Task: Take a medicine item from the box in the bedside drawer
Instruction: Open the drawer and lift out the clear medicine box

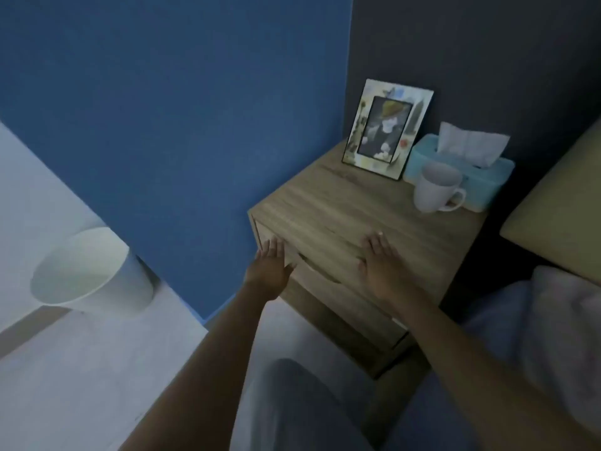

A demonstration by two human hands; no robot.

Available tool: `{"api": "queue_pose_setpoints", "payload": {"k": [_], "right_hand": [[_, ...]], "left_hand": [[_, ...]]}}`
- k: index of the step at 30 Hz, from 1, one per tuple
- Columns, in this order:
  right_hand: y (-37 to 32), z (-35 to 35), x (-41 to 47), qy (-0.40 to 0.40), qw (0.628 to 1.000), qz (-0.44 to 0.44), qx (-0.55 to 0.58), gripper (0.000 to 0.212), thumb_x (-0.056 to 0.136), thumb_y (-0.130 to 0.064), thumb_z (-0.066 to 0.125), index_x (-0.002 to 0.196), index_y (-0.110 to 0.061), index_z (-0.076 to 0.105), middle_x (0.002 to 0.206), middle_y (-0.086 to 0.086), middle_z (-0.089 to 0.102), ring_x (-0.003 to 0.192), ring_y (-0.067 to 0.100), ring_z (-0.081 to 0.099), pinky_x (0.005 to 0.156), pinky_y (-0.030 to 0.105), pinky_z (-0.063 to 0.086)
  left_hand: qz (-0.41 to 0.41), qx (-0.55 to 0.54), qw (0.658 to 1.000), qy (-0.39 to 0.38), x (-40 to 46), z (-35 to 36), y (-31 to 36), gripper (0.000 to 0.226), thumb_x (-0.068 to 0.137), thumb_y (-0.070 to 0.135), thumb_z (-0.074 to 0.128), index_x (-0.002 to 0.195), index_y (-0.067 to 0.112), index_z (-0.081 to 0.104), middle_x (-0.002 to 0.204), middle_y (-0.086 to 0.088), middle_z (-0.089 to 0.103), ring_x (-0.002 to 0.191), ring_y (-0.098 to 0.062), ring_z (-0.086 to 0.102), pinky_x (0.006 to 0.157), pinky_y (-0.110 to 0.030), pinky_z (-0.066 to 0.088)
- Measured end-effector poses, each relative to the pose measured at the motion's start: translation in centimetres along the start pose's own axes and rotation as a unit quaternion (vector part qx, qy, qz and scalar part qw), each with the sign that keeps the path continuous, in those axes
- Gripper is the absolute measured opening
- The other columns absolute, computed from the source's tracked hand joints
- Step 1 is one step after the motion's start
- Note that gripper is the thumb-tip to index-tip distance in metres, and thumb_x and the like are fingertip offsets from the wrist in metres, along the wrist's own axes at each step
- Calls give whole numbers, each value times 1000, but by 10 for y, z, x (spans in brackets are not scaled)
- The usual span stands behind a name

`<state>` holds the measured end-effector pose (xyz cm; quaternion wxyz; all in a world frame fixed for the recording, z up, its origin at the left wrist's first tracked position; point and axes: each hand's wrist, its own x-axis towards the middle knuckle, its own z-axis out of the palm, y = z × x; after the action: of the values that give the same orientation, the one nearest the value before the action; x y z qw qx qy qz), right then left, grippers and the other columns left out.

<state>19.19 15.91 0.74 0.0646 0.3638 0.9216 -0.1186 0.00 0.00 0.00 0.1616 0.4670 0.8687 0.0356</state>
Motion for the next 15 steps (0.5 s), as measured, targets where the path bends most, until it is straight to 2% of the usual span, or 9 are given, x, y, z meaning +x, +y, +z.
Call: {"api": "queue_pose_setpoints", "payload": {"k": [4,6,10,15], "right_hand": [[10,22,7,72,997,0,32,56,102,-35,18,153,-11,13,163,7,6,150,22,-1,122,38,2],[11,29,9,99,994,-6,41,55,102,-34,19,153,-12,18,163,6,11,150,21,3,121,37,2],[14,33,12,117,992,-13,45,55,102,-34,19,153,-13,19,162,4,13,150,19,4,121,36,3],[14,32,11,124,991,-13,39,54,102,-33,20,152,-13,20,162,4,13,150,18,5,121,35,3]], "left_hand": [[-44,-121,992,5,9,35,0,70,101,45,21,151,5,-8,162,-13,-9,150,-23,-9,120,-36,0],[-64,-209,976,17,14,50,5,73,100,48,24,151,7,-7,162,-11,-8,150,-22,-8,120,-37,2],[-84,-380,920,38,24,70,19,82,94,59,31,153,14,-6,163,-3,-5,150,-20,0,122,-44,9],[-98,-513,849,74,30,74,36,83,95,46,44,153,13,-5,164,-3,4,150,-20,9,122,-42,12]]}}
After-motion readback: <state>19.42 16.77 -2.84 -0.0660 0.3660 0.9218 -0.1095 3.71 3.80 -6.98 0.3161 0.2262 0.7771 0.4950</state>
